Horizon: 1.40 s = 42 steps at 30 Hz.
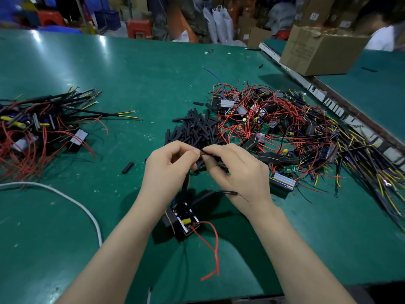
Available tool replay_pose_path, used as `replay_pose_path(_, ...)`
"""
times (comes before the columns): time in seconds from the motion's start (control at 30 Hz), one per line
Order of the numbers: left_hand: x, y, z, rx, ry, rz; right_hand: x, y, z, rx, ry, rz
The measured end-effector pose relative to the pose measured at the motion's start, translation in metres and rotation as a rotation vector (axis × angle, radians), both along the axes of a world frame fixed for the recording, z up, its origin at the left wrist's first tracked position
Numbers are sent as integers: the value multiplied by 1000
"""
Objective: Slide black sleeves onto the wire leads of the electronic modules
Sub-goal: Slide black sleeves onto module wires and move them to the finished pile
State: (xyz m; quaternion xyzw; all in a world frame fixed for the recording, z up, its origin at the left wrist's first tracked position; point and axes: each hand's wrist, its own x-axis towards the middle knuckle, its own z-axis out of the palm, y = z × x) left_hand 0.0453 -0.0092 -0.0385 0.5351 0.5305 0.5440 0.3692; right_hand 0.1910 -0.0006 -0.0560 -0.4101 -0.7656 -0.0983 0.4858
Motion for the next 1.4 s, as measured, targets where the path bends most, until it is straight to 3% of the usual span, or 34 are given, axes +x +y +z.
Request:
replay_pose_path(0.13,1,0,2,-6,-122,-28,-5,1,-1,84,-4,-44)
replay_pose_path(0.5,0,1,1,-74,-182,-46,-4,3,-5,58,-55,-54)
replay_pose_path(0.57,-1,0,-1,34,-11,-42,-3,2,-5,-30,-81,-58)
replay_pose_path(0.67,-5,-2,-6,331,450,41,3,1,-3,-161,-107,-15)
replay_pose_path(0.8,-8,-1,-7,423,607,52,9,1,2,-234,-35,29)
replay_pose_path(1.2,-6,1,-8,402,565,109,7,9,0,-458,166,210)
replay_pose_path(1.4,-6,4,-5,140,225,-55,4,8,3,-421,257,246)
